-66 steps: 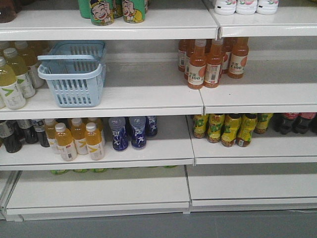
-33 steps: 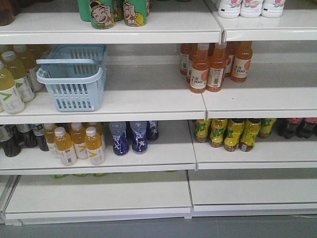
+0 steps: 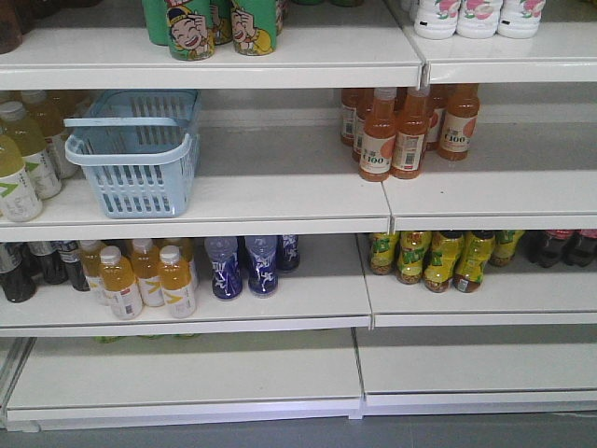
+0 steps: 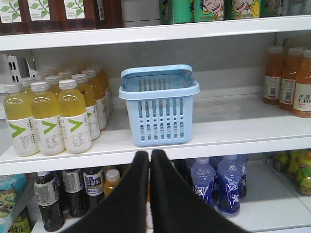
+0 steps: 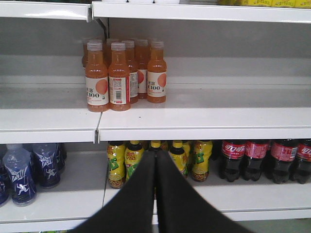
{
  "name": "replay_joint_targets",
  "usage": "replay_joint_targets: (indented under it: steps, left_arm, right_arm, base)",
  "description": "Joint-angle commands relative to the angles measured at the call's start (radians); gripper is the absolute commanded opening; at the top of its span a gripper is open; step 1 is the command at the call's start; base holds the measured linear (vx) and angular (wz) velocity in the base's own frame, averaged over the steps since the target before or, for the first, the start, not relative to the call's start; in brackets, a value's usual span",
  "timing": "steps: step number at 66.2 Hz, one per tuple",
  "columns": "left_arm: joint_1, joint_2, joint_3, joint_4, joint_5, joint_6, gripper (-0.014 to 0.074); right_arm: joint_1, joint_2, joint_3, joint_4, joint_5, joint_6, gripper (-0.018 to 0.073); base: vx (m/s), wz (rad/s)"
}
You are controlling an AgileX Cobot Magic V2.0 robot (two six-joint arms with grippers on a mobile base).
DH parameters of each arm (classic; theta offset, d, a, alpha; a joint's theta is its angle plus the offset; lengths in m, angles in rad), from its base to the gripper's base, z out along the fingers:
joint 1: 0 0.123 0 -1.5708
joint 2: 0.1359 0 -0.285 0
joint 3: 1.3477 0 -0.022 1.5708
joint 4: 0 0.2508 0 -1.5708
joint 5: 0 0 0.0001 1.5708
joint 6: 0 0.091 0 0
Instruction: Place coke in basket with both arms
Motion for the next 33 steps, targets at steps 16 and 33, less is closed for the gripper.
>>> replay_joint_targets:
  steps: [16,33]
  left_arm:
    - [-0.002,-0.021,0.005,-0.002,-0.068,0.003,-0.0006]
    - [-0.002,-0.021,0.005,-0.002,-0.068,0.003,-0.0006]
  right_arm:
    - [-0.001,-0.015,0.015,-0.007,-0.075,-0.004,-0.0009]
    - [-0.001,-0.015,0.015,-0.007,-0.075,-0.004,-0.0009]
  base:
    - [0.05,0.01]
    - [0.04,0.00]
